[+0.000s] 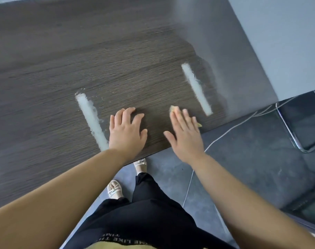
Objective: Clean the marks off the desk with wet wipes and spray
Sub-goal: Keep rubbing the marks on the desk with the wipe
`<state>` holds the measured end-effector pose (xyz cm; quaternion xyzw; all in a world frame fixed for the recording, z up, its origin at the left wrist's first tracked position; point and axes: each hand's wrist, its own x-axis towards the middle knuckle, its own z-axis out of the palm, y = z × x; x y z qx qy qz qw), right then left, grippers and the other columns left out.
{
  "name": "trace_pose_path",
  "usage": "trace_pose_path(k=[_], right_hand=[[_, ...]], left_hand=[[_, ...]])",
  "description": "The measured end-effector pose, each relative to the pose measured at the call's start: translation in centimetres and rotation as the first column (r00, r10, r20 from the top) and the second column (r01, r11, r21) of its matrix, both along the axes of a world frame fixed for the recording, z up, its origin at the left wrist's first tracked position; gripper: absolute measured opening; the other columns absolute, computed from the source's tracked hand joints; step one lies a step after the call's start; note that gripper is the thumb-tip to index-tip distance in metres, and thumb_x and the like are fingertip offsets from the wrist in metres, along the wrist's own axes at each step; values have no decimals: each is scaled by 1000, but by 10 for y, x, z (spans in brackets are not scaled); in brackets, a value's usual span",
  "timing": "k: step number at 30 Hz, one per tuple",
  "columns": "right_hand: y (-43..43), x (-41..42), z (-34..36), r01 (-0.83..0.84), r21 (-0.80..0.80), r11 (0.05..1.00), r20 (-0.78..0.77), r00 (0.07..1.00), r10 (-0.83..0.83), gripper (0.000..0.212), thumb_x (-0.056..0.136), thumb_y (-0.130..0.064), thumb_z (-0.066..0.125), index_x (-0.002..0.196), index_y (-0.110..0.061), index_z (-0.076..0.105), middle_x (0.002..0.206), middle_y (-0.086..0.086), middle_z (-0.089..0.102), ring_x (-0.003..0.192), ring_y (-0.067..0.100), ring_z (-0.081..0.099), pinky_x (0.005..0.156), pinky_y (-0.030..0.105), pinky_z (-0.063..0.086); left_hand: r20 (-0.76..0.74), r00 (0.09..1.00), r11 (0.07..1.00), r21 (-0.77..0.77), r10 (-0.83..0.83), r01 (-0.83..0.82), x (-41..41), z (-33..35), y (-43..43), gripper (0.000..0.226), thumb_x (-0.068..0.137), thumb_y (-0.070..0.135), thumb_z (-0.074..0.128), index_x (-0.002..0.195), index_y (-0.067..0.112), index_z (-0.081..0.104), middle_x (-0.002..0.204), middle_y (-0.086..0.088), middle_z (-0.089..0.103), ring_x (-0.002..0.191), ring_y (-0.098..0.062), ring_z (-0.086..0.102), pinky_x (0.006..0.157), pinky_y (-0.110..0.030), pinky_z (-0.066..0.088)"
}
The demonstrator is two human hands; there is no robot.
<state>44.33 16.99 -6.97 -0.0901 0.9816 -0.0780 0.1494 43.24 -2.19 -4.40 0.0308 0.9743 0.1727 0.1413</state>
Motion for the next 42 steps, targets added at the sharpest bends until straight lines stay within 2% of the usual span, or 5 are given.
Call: trace_pose_path(k=[10,18,27,34,42], right_hand=[[-63,25,-5,229,26,973,-26,973,-228,68,97,-52,17,151,-13,3,159,3,-4,146,24,-6,118,43,-3],[-197,89,-7,-469,-77,880,-12,883,469,70,92,-53,10,150,-15,17,158,0,12,146,23,9,119,44,7],[-240,95,-2,-170,-13,985,19,985,170,69,97,-51,17,149,-14,-9,155,0,-20,144,22,-17,116,41,-12],[-313,108,-3,-847,-74,526,37,525,850,66,94,-52,12,151,-19,8,159,-3,0,146,17,-3,116,38,-9],[-342,23,10,-281,62,958,80,958,275,64,100,-47,16,150,-15,-7,159,3,-12,146,23,-9,118,42,-5]], left_hand=[[-66,973,974,-45,220,-223,72,-6,-102,45,86,27,60,128,13,52,137,-13,43,130,-39,32,109,-59,21],[-76,902,901,-62,425,-430,129,-8,-175,45,89,24,55,132,13,47,140,-11,37,134,-34,23,112,-53,15],[-52,789,786,-59,613,-615,180,-8,-242,45,91,27,50,134,14,43,143,-10,32,134,-32,19,113,-48,15],[-39,684,683,-46,728,-729,202,0,-281,45,92,30,48,134,18,42,145,-7,30,135,-30,17,113,-45,14],[34,588,589,-2,808,-808,207,7,-311,44,94,32,45,135,17,44,145,-6,32,134,-30,21,112,-42,20]])
